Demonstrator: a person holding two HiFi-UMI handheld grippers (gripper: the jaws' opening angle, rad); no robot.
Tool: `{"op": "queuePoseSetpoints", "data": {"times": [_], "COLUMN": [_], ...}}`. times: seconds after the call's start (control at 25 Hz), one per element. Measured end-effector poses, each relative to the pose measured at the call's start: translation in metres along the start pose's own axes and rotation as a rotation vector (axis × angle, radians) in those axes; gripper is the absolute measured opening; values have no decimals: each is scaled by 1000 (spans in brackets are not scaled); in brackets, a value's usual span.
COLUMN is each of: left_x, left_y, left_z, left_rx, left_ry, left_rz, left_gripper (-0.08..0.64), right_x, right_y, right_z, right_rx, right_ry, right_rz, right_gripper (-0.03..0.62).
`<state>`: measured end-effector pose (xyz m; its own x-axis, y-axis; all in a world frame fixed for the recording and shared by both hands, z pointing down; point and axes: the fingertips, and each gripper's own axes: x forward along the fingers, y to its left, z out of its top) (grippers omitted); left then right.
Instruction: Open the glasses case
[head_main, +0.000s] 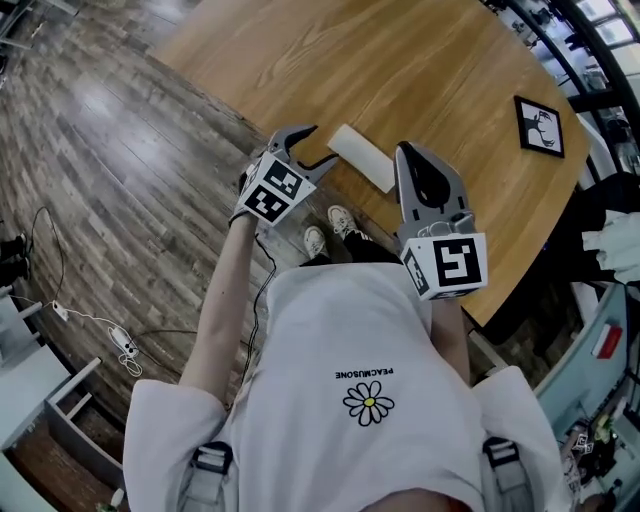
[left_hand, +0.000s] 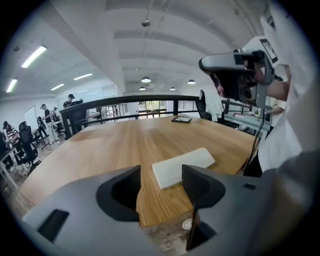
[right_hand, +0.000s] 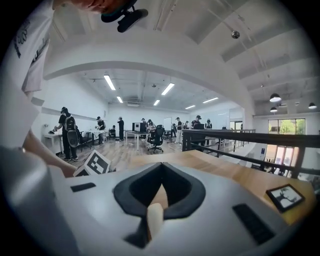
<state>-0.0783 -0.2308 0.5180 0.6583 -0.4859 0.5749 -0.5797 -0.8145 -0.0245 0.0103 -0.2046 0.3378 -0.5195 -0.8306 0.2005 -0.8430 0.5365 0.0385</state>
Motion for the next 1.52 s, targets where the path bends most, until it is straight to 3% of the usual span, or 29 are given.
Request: {"op": "queuePoseSetpoints", "data": {"times": [0.16,0.24,0.36,0.48,0.72,0.92,1.32,1.36,1.44,1.52], "left_x": [19,26,37,42,45,48,48,48,48,47], "left_y": [-10,-10,-10,-10,-7,-10,-12,-12,-12,-12], "left_z": [-28,-33,-41,-51,-54,-45,-47,-47,-48,-48], "left_rx": [13,-5,-49,-45,-61,-129,-113,-124,-157,-177], "left_ry": [147,171,218,267,278,252,260,257,244,234], "left_rz": [-33,-37,-65,-75,-77,-111,-140,-143,-149,-150], "left_gripper": [251,217,213,213,189,158,144,144,144,141], "right_x": [0,3,2,-1,2,1,-3,-1,1,3], "right_y": [-5,-10,-13,-10,-8,-12,-12,-10,-4,2], "right_z": [-31,-52,-75,-88,-110,-135,-146,-148,-159,-177], "right_rx": [-23,-29,-26,-30,-102,-213,-194,-184,-181,-230], "right_ry": [86,142,205,243,319,387,415,423,458,504], "right_rz": [-23,-28,-17,-11,1,-7,4,21,61,93], "right_gripper": [8,8,8,8,8,8,9,19,166,240]}}
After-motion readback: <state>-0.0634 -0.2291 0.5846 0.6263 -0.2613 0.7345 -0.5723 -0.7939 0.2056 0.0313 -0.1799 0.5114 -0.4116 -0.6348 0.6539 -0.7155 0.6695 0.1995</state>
